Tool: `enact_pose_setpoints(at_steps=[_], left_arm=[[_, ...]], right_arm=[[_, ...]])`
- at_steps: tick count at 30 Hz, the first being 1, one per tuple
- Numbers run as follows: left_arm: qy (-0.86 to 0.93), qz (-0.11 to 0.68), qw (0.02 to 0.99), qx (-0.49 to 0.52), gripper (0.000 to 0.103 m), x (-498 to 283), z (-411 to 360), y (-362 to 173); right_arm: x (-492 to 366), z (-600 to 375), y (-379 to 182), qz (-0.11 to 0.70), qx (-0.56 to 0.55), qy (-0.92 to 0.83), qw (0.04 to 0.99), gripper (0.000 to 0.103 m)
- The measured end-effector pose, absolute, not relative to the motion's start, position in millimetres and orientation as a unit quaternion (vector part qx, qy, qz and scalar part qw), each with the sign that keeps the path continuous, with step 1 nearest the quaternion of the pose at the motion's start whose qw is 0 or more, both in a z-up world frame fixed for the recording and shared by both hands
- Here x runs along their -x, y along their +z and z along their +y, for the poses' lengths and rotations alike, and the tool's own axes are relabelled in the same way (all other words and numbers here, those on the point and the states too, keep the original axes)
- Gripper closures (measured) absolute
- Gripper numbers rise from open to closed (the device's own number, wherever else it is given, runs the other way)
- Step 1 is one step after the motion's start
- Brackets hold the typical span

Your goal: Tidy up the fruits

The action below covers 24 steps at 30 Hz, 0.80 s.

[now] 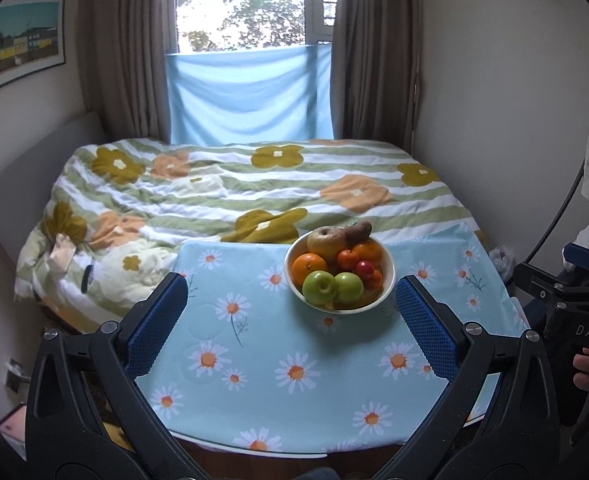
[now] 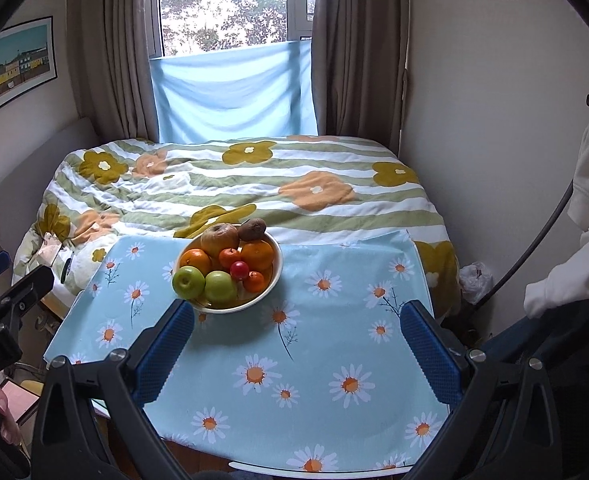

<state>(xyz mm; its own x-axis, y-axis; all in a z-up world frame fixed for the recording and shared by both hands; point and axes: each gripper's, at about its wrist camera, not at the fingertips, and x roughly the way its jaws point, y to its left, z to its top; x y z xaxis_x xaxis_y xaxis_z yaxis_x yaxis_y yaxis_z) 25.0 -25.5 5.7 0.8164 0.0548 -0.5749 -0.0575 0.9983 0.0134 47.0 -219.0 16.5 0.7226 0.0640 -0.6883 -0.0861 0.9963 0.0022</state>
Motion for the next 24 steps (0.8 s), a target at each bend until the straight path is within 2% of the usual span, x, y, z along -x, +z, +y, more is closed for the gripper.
enact_pose_setpoints(at_steps=[24], left_arm=[[0.022, 0.301, 0.953, -0.002, 0.000, -37, -29, 4]], right_arm=[[-51, -223, 20, 0.361, 0.012, 0.030, 0.932, 0.001]])
